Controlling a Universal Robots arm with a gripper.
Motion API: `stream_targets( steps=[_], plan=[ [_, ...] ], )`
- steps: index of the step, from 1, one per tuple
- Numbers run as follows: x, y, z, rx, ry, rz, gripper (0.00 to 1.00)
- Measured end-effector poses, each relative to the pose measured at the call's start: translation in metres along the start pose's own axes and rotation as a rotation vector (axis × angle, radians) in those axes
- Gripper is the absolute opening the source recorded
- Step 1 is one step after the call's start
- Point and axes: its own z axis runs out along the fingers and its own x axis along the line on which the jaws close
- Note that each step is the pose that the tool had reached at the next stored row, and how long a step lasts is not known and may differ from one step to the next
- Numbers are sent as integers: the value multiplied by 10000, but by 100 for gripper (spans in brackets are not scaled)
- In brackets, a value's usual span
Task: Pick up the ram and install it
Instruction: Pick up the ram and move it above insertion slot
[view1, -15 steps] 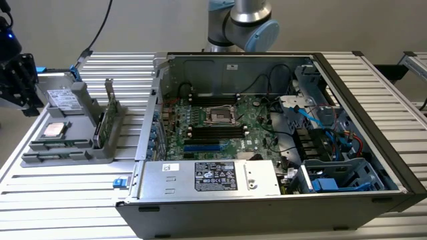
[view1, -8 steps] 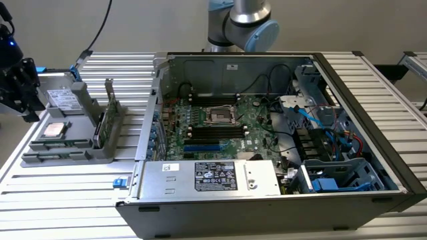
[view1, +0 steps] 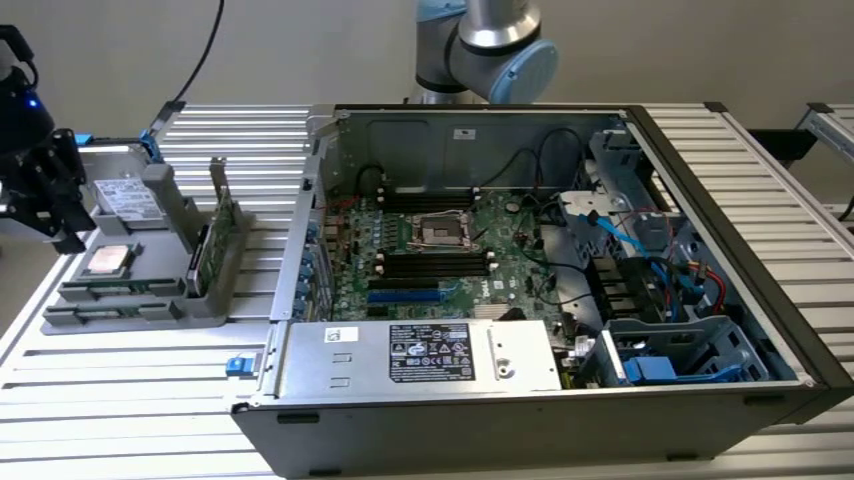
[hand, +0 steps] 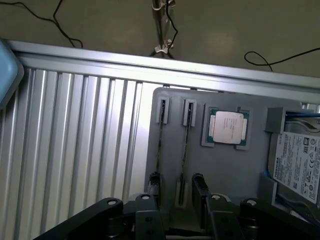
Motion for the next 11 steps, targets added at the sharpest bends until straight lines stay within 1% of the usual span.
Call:
stream_targets(
  steps=[7, 11],
  plan=[
    [0, -4, 127, 40, -36, 1, 39],
    [8, -6, 200, 56, -81, -2, 39]
  ],
)
